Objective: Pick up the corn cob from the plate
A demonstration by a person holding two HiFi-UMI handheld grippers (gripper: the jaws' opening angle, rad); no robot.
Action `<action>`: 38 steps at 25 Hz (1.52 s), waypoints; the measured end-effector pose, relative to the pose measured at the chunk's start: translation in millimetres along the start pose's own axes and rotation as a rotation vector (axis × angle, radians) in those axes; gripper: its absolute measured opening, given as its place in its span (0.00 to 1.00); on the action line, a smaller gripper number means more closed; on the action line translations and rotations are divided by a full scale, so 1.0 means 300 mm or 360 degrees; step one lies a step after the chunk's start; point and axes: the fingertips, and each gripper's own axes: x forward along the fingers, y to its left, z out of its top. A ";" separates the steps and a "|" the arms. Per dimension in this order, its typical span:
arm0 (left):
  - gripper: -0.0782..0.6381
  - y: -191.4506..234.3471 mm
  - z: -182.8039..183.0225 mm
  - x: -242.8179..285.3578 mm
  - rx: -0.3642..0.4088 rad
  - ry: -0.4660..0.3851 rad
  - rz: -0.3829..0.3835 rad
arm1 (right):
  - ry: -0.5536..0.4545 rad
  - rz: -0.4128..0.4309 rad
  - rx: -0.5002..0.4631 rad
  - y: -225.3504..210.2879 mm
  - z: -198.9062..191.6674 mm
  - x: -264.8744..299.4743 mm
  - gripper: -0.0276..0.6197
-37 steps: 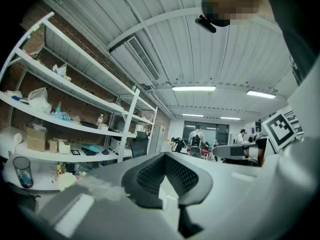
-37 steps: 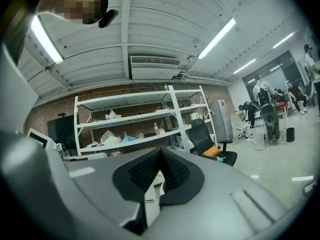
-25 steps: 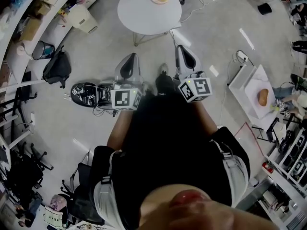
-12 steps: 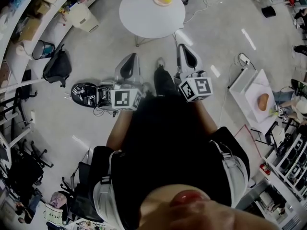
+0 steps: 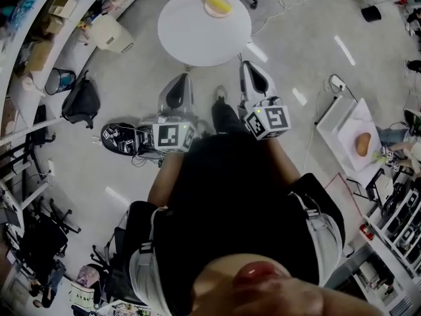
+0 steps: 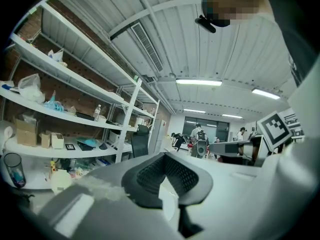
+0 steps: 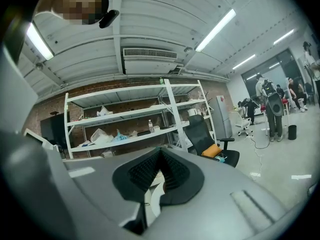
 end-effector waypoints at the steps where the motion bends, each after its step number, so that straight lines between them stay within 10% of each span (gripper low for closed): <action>1: 0.11 -0.001 0.006 0.029 0.0001 0.0002 0.0002 | 0.0003 0.0006 0.0004 -0.017 0.007 0.018 0.05; 38: 0.11 -0.027 0.064 0.599 0.0046 0.0058 0.0159 | 0.0100 0.0186 0.0105 -0.431 0.069 0.425 0.05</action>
